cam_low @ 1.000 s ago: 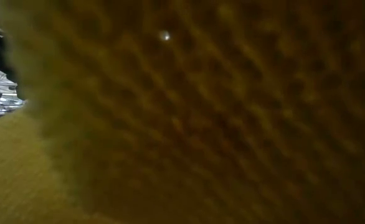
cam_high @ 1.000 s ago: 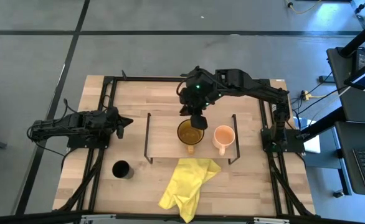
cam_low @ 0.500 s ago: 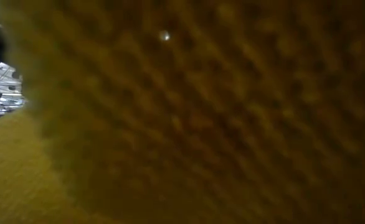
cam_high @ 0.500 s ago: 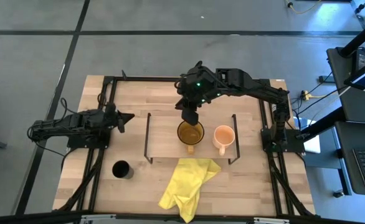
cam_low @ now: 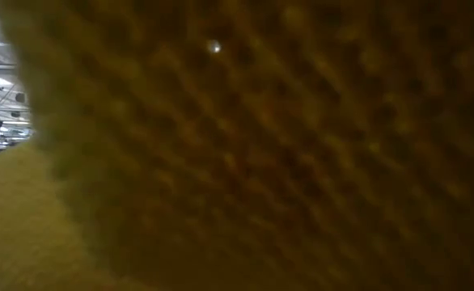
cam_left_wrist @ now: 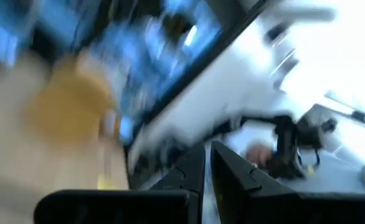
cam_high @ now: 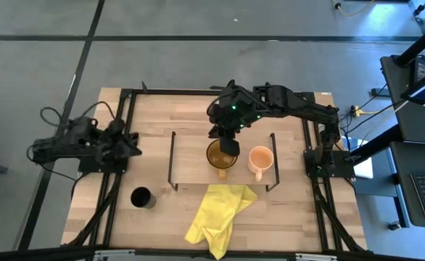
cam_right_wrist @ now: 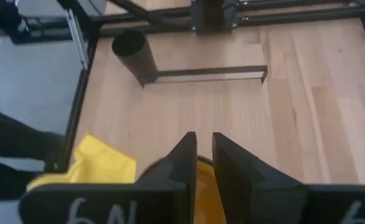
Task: Stack small to large cups/mugs on shelf
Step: Put the black cup on the shelf
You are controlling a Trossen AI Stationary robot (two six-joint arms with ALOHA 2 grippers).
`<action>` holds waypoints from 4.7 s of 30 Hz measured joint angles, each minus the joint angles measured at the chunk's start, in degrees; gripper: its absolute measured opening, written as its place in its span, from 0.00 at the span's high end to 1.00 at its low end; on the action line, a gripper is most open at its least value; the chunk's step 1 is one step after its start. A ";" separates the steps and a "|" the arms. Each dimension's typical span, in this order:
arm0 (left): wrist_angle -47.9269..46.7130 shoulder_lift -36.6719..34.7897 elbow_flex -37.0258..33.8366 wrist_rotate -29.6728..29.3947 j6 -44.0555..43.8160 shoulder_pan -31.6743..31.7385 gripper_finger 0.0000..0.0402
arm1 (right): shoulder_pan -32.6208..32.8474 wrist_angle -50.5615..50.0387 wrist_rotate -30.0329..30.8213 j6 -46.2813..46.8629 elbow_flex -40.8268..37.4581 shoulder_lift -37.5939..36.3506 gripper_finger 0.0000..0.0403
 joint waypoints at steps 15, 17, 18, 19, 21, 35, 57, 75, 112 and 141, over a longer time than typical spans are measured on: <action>-64.13 34.46 44.38 5.91 18.63 -3.84 0.95 | -0.06 -1.60 0.27 -3.55 0.00 0.00 0.87; -64.67 36.37 46.07 5.75 20.58 -3.92 0.95 | -0.06 -1.61 1.71 -3.88 0.00 0.00 0.87; -63.34 36.85 46.47 5.38 20.95 -3.90 0.95 | -0.08 -1.63 2.56 -3.99 0.00 0.00 0.87; -61.75 37.29 46.59 4.62 21.08 -3.90 0.95 | -0.08 -1.63 3.38 -4.08 0.00 0.00 0.87; -58.59 37.77 46.61 2.42 21.15 -3.90 0.95 | -0.22 -1.63 4.49 -4.11 0.00 0.00 0.87; -59.47 39.82 46.77 -2.82 19.44 -5.29 0.96 | 0.16 -2.70 4.62 -5.00 0.00 0.00 0.87; -76.71 56.76 60.75 -33.21 3.41 -38.71 1.00 | 0.20 -6.44 4.76 -3.76 0.02 -1.55 0.87; -86.41 74.32 69.96 -38.25 1.79 -54.73 1.00 | -1.03 -6.72 4.72 -10.39 0.02 -1.55 0.87; -84.85 73.72 53.83 -28.50 -15.47 -50.31 0.68 | -1.02 -8.82 4.63 -7.93 0.02 -1.55 0.87; -69.70 73.72 47.09 -29.34 -17.62 -53.39 0.66 | -1.02 -9.06 4.68 -8.83 0.02 -1.55 0.87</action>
